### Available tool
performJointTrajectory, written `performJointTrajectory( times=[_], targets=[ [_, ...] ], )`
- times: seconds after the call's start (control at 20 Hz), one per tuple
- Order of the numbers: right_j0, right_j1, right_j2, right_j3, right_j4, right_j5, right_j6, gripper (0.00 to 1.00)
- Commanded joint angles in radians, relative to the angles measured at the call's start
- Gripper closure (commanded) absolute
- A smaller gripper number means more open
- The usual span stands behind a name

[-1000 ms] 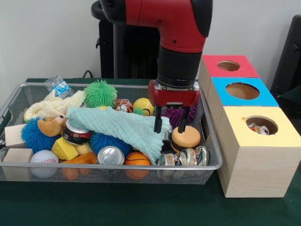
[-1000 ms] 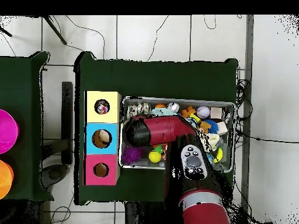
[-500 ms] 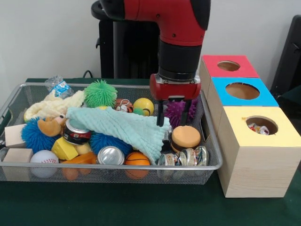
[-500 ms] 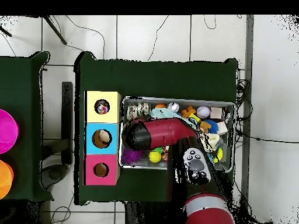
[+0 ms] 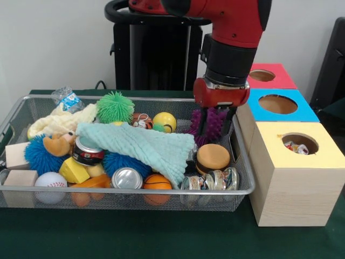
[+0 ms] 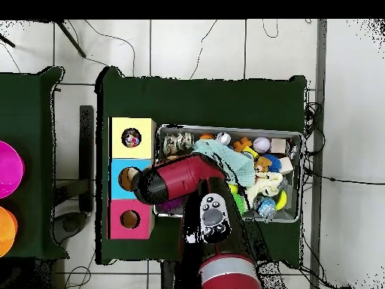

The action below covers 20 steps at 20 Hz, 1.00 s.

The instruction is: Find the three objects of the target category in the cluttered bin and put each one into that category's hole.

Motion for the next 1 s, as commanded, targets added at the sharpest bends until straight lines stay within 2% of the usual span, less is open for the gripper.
performJointTrajectory(
  times=[0.05,0.35,0.65,0.85,1.0],
  targets=[
    [-0.018,-0.043,-0.026,0.05,-0.068,0.144,-0.063,0.0],
    [-0.026,-0.08,-0.024,0.069,-0.086,0.164,-0.085,0.0],
    [-0.072,-0.044,-0.008,0.028,-0.133,0.122,-0.126,0.0],
    [-0.045,0.008,-0.042,-0.022,-0.192,0.045,-0.046,0.0],
    [-0.05,0.029,-0.042,-0.04,-0.214,0.019,-0.029,0.0]
  ],
)
